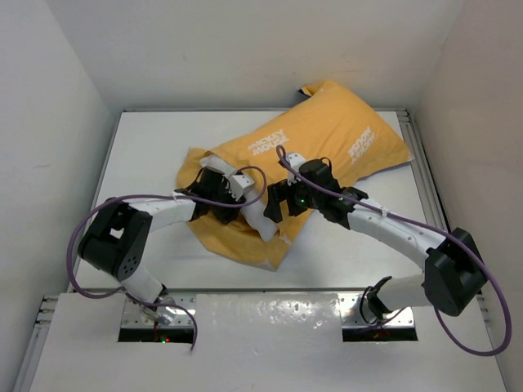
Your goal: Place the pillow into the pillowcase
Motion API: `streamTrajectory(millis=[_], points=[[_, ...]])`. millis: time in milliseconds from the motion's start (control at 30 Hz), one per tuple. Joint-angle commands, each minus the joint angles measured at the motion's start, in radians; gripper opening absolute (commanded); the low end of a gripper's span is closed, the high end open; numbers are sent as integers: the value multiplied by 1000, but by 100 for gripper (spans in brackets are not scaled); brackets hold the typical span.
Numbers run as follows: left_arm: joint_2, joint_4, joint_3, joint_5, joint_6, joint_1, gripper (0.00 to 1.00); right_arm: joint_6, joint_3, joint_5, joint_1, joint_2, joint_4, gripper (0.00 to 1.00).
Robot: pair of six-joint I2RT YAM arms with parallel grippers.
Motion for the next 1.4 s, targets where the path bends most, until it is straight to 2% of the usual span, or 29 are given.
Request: streamTrajectory(millis=[0, 33, 100, 133, 267, 300, 367, 433, 467, 533, 667, 800, 900, 1067, 1233, 1300, 1367], points=[[-6, 66, 45, 46, -16, 4, 34, -9, -19, 17, 39, 23, 75, 99], [-9, 72, 42, 69, -20, 8, 21, 9, -22, 15, 42, 34, 98, 99], [-31, 83, 25, 107, -18, 17, 14, 24, -22, 17, 47, 72, 115, 99], [-39, 83, 16, 124, -6, 17, 1, 40, -21, 17, 48, 91, 128, 99], [-122, -7, 38, 207, 25, 66, 0, 58, -38, 21, 51, 126, 171, 95], [-153, -62, 59, 275, 58, 83, 0, 73, -47, 18, 51, 152, 231, 89], [-188, -125, 82, 339, 168, 79, 0, 92, -41, -9, 44, 183, 291, 73], [-229, -202, 108, 370, 253, 63, 0, 126, -23, -43, 36, 220, 321, 51], [-269, -219, 110, 379, 288, 50, 0, 139, 2, -54, 24, 235, 333, 24], [-298, -262, 120, 388, 358, 42, 0, 188, 27, -82, 2, 264, 370, 0], [-318, -369, 157, 460, 433, 50, 0, 299, 54, -86, -85, 254, 462, 0], [-329, -519, 191, 558, 606, 33, 0, 501, 73, -25, -157, 221, 576, 0], [-319, -648, 225, 597, 747, 27, 0, 535, 112, 110, -159, 209, 606, 0], [-318, -720, 249, 638, 823, 34, 0, 554, 148, 364, -99, 234, 626, 0], [-332, -641, 341, 727, 683, 88, 0, 418, 185, 446, -20, 329, 508, 0], [-332, -564, 393, 772, 565, 115, 0, 329, 185, 446, -4, 387, 436, 0], [-338, -438, 415, 844, 359, 169, 0, 287, 183, 422, -1, 421, 350, 0]])
